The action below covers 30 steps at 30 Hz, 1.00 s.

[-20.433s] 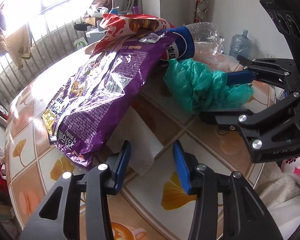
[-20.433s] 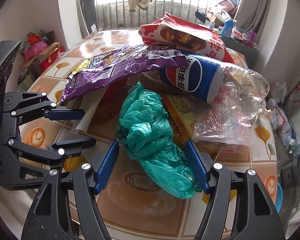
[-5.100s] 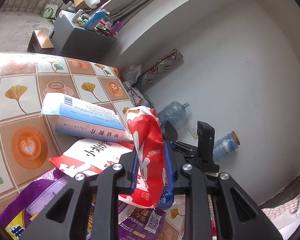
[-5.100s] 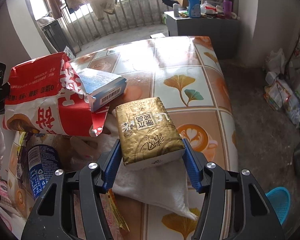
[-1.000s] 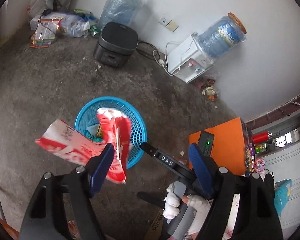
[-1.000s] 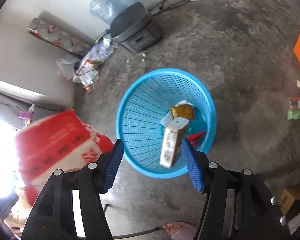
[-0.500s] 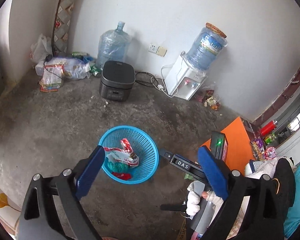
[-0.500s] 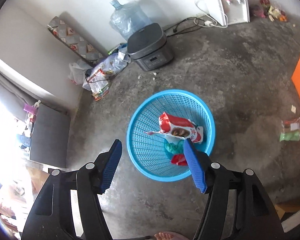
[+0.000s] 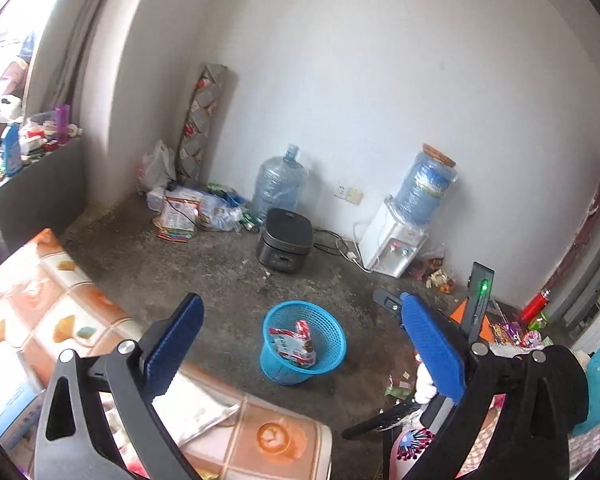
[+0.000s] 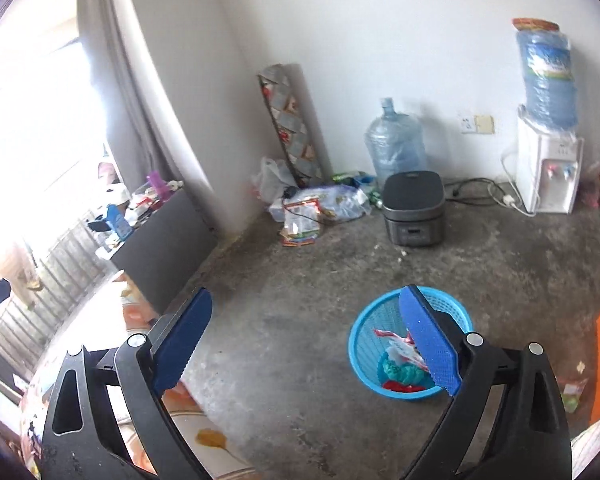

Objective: Collect trash
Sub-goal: 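Move both tools back over the table of trash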

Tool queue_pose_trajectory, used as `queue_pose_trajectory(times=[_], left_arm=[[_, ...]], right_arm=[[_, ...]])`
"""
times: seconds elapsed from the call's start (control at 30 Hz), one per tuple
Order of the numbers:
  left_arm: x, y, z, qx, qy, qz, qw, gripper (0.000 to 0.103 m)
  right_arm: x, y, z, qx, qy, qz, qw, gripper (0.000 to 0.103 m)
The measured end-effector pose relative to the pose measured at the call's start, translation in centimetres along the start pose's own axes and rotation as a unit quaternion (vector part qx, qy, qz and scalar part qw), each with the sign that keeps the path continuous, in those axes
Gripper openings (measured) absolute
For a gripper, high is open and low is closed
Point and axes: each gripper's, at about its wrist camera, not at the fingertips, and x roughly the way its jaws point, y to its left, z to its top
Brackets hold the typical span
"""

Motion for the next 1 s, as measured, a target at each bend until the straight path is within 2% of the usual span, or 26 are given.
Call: queue_pose_trajectory(times=[0.1,0.27,0.4,0.53,0.67,0.77,0.87,1.0], left_arm=[[-6.4,1.7,-1.9,-0.012,-0.037,0.057,0.9976,0.097],[-13.6,4.0,-6.7,-0.050,-0.046,0.135,0.9885,0.097],[-17.1,5.1,-10.6,-0.097,-0.055,0.157,0.9812,0.097],[-18.3,5.8,-14.0,-0.150,-0.055,0.135,0.9778,0.097],[-18.0,5.7,-16.6,-0.170,-0.047,0.141,0.9742,0.097],[-18.2,5.9,-18.3,-0.177,-0.037,0.159,0.9707,0.097],[-18.0,5.4,-19.9,-0.138,-0.010,0.214,0.9669,0.095],[-16.9,5.1,-22.1,-0.081,0.030,0.270,0.9589,0.091]], right_arm=[[-0.2,2.5,-0.3,-0.014,0.027,0.066,0.997,0.090],[0.5,7.4,-2.0,-0.053,0.089,0.151,0.983,0.090],[0.8,10.4,-3.4,-0.065,0.131,0.202,0.968,0.090],[0.5,13.6,-4.9,-0.095,0.168,0.240,0.951,0.087],[0.3,17.9,-6.1,-0.149,0.202,0.283,0.926,0.084],[0.4,21.3,-7.1,-0.202,0.223,0.314,0.900,0.084],[0.8,24.7,-8.0,-0.253,0.249,0.336,0.873,0.083],[1.9,28.1,-9.7,-0.311,0.286,0.342,0.839,0.082]])
